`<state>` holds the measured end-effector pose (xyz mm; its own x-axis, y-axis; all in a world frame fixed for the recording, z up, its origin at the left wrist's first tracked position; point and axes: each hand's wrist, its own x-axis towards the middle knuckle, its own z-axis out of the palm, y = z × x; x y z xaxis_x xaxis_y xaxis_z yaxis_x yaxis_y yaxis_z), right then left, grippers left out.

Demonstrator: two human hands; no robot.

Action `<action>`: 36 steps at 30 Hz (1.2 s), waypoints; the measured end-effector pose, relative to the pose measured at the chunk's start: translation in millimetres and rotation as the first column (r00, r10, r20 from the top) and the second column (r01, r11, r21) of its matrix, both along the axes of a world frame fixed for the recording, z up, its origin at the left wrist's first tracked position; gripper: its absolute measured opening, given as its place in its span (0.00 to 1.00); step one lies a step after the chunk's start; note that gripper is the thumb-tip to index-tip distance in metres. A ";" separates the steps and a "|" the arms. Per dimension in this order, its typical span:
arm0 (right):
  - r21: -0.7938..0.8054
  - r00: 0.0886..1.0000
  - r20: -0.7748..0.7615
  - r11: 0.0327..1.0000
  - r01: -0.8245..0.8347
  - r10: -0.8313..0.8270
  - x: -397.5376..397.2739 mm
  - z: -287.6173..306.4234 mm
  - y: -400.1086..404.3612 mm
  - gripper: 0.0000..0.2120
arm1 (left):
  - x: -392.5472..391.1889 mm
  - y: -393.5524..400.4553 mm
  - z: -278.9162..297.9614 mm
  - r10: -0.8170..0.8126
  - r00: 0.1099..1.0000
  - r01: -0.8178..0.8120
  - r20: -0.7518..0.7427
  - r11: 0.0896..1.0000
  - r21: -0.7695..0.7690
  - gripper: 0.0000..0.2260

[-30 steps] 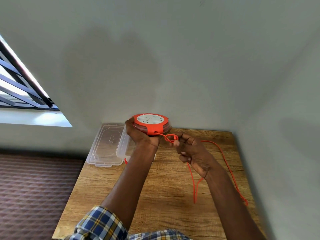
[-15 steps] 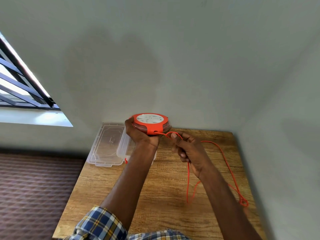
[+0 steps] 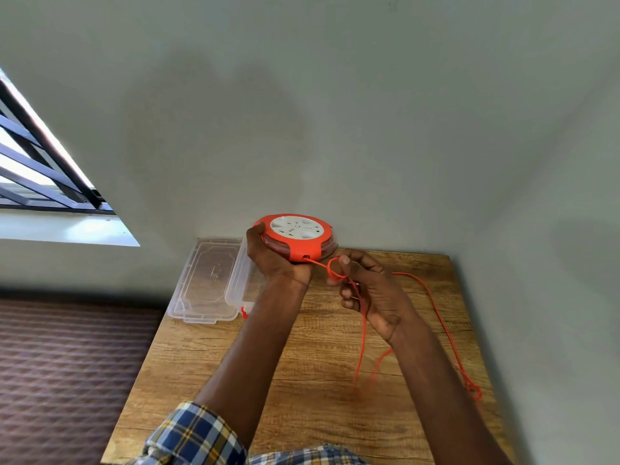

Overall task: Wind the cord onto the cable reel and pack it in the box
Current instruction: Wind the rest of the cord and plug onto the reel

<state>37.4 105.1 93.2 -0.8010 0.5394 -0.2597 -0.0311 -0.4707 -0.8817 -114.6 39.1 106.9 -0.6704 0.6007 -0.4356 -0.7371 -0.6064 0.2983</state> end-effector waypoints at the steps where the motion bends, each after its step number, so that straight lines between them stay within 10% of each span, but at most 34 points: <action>1: 0.013 0.999 0.034 0.999 0.031 -0.032 -2.0 0.0 -1.3 0.16 | 2.0 0.8 0.3 -0.006 1.000 0.006 0.004 1.000 0.000 0.30; 7: 0.084 0.991 0.050 0.989 0.123 -0.127 3.1 0.2 8.2 0.20 | 0.8 -0.2 -2.5 -0.024 0.998 0.023 0.059 1.000 0.018 0.31; 12: 0.083 0.889 0.049 0.889 0.451 -0.456 16.4 -3.3 27.4 0.03 | -12.0 -7.9 -5.6 0.001 0.999 -0.002 0.036 1.000 0.029 0.28; 14: 0.368 0.806 0.081 0.769 0.523 -0.587 22.9 -5.8 35.2 0.06 | -14.7 -11.2 -6.2 0.040 0.999 -0.041 0.030 0.999 0.004 0.29; 17: 0.891 0.727 0.246 0.444 0.091 -0.642 30.3 -8.7 40.2 0.15 | -16.9 -13.1 -5.9 0.100 0.994 -0.101 -0.032 0.994 -0.045 0.24; 22: 0.743 0.640 0.669 0.341 -0.576 -0.378 16.2 -0.9 13.8 0.27 | -14.6 -11.2 -3.3 0.111 0.989 -0.120 -0.093 0.988 -0.094 0.23; 25: 0.840 0.834 0.515 0.312 -0.444 -0.201 3.4 4.4 -5.7 0.44 | -9.2 -9.0 -1.3 0.101 0.986 -0.115 -0.131 0.988 -0.103 0.22; 28: 0.952 0.922 0.307 0.055 -0.303 -0.236 -12.4 6.6 -12.3 0.35 | -8.4 -9.3 0.0 0.110 0.985 -0.125 -0.134 0.986 -0.111 0.23; 36: 0.835 0.996 0.066 0.550 -0.022 -0.061 -14.8 -9.0 -6.3 0.10 | -27.8 -29.9 11.7 0.074 0.993 -0.080 0.090 0.995 0.062 0.30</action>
<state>22.6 98.9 84.2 -0.7867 0.5621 0.2552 0.0563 0.4770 -0.8771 -142.4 9.2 118.6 -0.6768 0.5779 -0.4560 -0.7089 -0.6787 0.1921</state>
